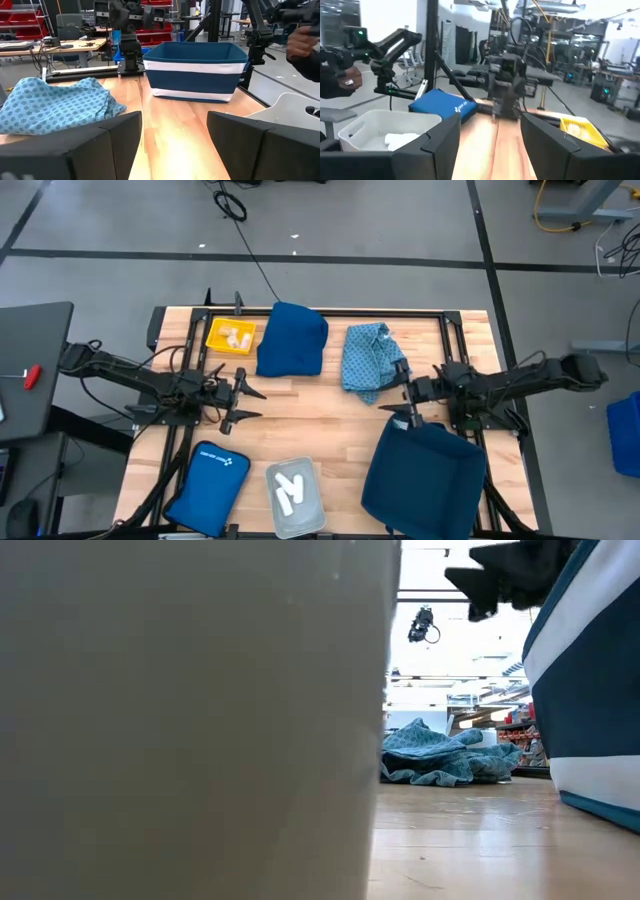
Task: Pick & place medical supplies in basket/bin
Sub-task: Return to Home Position
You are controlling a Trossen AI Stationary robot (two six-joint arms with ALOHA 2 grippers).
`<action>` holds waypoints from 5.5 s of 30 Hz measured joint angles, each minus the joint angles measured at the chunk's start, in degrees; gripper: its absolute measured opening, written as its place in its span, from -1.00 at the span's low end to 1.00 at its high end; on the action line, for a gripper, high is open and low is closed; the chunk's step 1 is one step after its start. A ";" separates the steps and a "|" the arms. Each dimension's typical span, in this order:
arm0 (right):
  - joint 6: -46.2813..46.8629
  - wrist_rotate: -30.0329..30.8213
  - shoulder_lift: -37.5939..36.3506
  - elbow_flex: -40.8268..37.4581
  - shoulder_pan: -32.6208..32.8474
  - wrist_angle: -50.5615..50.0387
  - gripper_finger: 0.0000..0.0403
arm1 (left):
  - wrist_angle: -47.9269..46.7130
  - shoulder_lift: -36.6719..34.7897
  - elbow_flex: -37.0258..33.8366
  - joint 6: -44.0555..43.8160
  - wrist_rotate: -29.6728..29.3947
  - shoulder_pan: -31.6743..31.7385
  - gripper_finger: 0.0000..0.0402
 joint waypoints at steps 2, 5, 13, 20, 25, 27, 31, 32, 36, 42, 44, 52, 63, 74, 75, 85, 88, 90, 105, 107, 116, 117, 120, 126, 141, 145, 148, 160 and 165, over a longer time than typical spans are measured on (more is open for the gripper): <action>0.91 0.10 -1.83 -2.18 -1.41 0.13 0.07 | -0.34 0.00 0.00 -0.12 -0.02 0.08 0.14; 1.49 1.75 -4.17 -5.01 -3.67 1.06 0.07 | -0.64 0.00 0.00 0.09 -0.16 0.04 0.14; 1.46 2.01 -7.36 -10.99 -9.32 7.83 0.07 | -1.87 0.00 0.00 0.17 -0.38 0.04 0.14; 5.34 -3.08 -8.23 -12.29 -15.21 4.13 0.07 | -2.09 0.04 0.00 0.17 -0.38 0.02 0.14; 5.50 -12.46 -8.42 -12.29 -19.13 0.36 0.07 | -3.28 0.07 0.00 0.15 -0.38 0.02 0.14; 5.56 -14.03 -9.49 -12.29 -20.36 0.52 0.07 | -3.60 0.07 0.00 -0.21 -0.39 0.02 0.14; 6.07 -14.33 -13.22 -12.29 -22.01 0.43 0.07 | -4.55 0.07 0.00 -0.80 -0.36 0.02 0.14; 6.29 -14.35 -14.53 -12.29 -22.29 0.00 0.07 | -4.74 0.07 0.00 -0.92 -0.36 0.02 0.14; 5.95 -14.33 -21.25 -12.29 -23.08 -6.16 0.07 | -5.05 0.07 0.00 -1.64 -0.23 0.02 0.14; 5.27 -10.21 -32.00 -12.29 -23.41 -17.62 0.07 | -5.05 0.07 0.00 -3.00 -0.21 0.02 0.14; 5.09 -7.53 -35.20 -12.29 -23.39 -20.41 0.07 | -5.03 0.07 0.00 -3.04 -0.21 0.02 0.14; 4.88 0.76 -45.08 -12.29 -23.39 -31.59 0.07 | -4.72 0.07 0.00 -3.44 -0.45 0.02 0.14; 6.28 0.56 -49.54 -12.29 -16.72 -36.19 0.07 | -4.02 0.07 0.02 -3.54 -2.55 0.02 0.14; 4.26 9.10 -49.52 -12.29 -3.71 -36.61 0.07 | -3.26 0.07 0.02 -4.07 -4.95 0.02 0.14; 3.57 10.85 -49.52 -12.29 -2.51 -36.73 0.07 | -2.73 0.07 0.02 -4.07 -5.68 0.02 0.14; 0.68 21.73 -49.52 -12.29 5.99 -37.69 0.07 | 0.66 0.04 0.02 -2.75 -12.65 0.02 0.14; 0.82 21.70 -49.52 -12.29 7.17 -37.69 0.07 | 0.86 0.06 0.02 -2.64 -14.41 0.02 0.14; 1.01 21.70 -49.51 -12.29 7.72 -37.69 0.07 | 1.57 0.07 0.02 -2.92 -16.96 0.00 0.14; 0.99 21.75 -49.51 -12.29 8.88 -37.70 0.07 | 5.52 -2.11 0.02 0.83 -11.39 -0.13 0.14; 0.99 21.77 -49.52 -12.29 8.88 -37.72 0.07 | 3.38 -4.17 0.02 0.83 -10.70 -0.11 0.14; 2.21 21.79 -49.51 -12.29 8.88 -38.81 0.07 | -10.88 -18.35 0.02 0.00 -8.60 -0.11 0.14; 2.21 21.79 -49.52 -12.29 8.88 -38.81 0.07 | -12.55 -20.11 0.02 -0.23 -7.90 -0.11 0.14; 2.31 21.79 -49.50 -12.29 8.88 -38.81 0.07 | -17.10 -25.03 0.02 -0.44 -7.23 -0.11 0.14; 2.45 21.79 -49.51 -12.29 8.88 -38.81 0.07 | -24.57 -32.44 0.02 -1.14 -7.44 -0.11 0.14; 4.03 21.77 -49.49 -12.29 8.88 -40.74 0.07 | -27.54 -34.38 0.02 -2.43 -7.88 -0.11 0.14; 3.86 21.77 -48.93 -12.29 8.88 -40.81 0.07 | -27.40 -34.38 0.02 -2.56 -7.88 -0.11 0.14; 2.41 21.78 -48.91 -12.29 8.88 -40.86 0.07 | -27.06 -34.38 0.02 -2.61 -7.88 -0.11 0.14; 1.84 21.77 -48.91 -12.29 8.88 -40.89 0.07 | -27.00 -34.36 0.02 -1.94 -7.75 -0.09 0.14; 1.84 21.77 -48.91 -12.29 8.88 -40.90 0.07 | -26.99 -34.36 0.02 -0.07 -7.71 -0.07 0.12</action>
